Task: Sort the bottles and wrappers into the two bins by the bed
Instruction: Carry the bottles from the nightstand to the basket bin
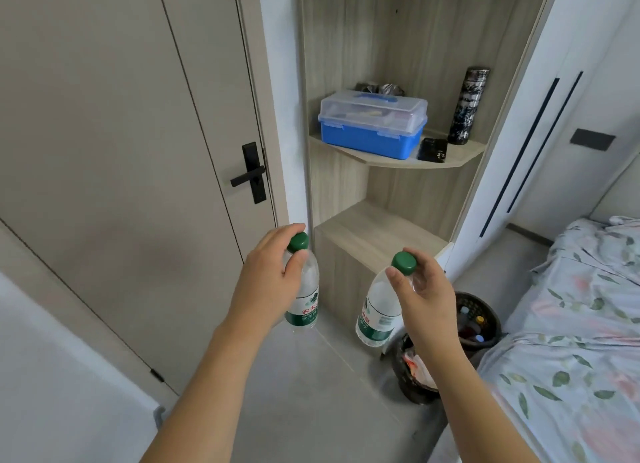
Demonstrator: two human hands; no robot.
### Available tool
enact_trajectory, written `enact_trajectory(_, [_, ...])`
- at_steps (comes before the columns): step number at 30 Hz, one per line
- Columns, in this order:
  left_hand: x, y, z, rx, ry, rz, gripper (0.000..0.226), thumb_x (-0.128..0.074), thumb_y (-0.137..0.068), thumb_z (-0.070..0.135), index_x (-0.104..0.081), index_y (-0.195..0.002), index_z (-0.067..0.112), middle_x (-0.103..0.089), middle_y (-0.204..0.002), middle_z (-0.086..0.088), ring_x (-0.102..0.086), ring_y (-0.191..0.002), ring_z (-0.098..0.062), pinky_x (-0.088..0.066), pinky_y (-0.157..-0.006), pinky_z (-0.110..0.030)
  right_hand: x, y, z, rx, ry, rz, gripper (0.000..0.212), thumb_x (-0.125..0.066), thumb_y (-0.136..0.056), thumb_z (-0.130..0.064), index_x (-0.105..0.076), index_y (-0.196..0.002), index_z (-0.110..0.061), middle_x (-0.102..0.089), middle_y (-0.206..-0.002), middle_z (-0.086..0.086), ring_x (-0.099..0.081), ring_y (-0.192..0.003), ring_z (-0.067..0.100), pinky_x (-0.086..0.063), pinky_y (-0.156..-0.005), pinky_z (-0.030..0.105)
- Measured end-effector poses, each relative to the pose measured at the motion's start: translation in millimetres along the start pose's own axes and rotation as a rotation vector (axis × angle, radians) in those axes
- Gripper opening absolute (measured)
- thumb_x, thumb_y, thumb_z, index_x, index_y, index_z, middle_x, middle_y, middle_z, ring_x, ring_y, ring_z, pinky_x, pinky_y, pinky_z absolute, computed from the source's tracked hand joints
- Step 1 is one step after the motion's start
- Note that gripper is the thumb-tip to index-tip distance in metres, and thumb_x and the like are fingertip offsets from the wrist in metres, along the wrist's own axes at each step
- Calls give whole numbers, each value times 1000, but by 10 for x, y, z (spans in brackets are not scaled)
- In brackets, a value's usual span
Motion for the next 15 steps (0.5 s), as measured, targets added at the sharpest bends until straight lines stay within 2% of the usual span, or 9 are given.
enact_trajectory(3, [-41,-617,-337,-6,0,-75,35,-62,-92,18,-59,-125,28,-56,-114,20,-50,-99,-1,-40,-88,-19,-400,-424,57,-24,30,75,33,-69,-87,-23,-60,-117,-33,-62,-107,-26,-56,-106,-6,-44,-99,27])
enact_trajectory(6, [-149,-1054,-517,-65,-14,-106,34,-63,-91,20,-59,-124,26,-54,-108,20,-48,-98,-6,-40,-89,-23,-599,-696,98,-17,91,97,34,-69,-87,-24,-57,-116,-38,-60,-105,-30,-54,-101,-11,-42,-91,20])
enact_trajectory(9, [-414,-1349,-674,-63,27,-171,34,-62,-91,21,-58,-124,27,-55,-106,20,-52,-100,-12,-44,-90,-27,-596,-904,218,-45,148,174,33,-69,-87,-26,-57,-113,-41,-62,-105,-25,-59,-96,0,-48,-86,23])
enact_trajectory(12, [-793,-1519,-659,-66,84,-278,37,-62,-92,26,-56,-127,32,-59,-112,16,-56,-103,-12,-49,-92,-32,-384,-1054,319,-78,183,280,31,-69,-87,-27,-59,-114,-38,-65,-105,-17,-62,-91,2,-53,-83,25])
enact_trajectory(15, [-1248,-1632,-471,-116,101,-369,38,-62,-92,22,-56,-129,28,-58,-111,15,-56,-103,-14,-45,-91,-27,-67,-1194,417,-106,223,356,32,-69,-87,-27,-59,-116,-36,-64,-101,-18,-63,-91,1,-54,-86,29])
Point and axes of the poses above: each hand's wrist, its own y-axis away from the middle knuckle, its own x-axis out of the back of the hand, z = x × y, the point moved 1 cm from there along -y, towards the middle knuckle
